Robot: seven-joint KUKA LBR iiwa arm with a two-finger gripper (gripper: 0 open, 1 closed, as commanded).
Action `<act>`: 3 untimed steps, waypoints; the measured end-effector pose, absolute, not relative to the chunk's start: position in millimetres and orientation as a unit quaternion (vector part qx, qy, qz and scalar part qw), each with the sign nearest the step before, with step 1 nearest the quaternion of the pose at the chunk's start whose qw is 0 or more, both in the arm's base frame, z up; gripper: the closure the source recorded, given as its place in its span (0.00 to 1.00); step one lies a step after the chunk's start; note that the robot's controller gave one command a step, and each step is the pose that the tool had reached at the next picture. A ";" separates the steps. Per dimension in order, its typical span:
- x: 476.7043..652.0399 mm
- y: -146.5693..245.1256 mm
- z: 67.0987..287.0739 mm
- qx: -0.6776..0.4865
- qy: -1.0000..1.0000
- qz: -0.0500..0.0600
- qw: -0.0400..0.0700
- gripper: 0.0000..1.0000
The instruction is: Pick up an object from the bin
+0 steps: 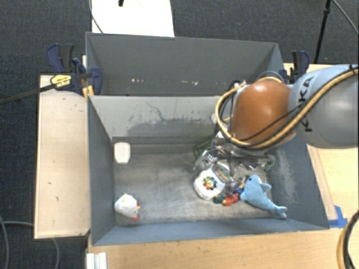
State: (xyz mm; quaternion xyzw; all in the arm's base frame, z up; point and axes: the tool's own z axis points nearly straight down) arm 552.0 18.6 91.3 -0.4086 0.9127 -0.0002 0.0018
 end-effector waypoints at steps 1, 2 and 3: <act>569.1 30.5 72.5 -0.505 0.863 0.001 -0.005 1.00; 569.1 30.6 72.5 -0.505 0.863 0.001 -0.005 1.00; 568.1 30.5 76.1 -0.504 0.864 0.002 -0.004 1.00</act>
Offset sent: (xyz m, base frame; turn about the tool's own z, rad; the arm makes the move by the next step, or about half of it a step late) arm 0.0000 0.0000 0.0000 0.0000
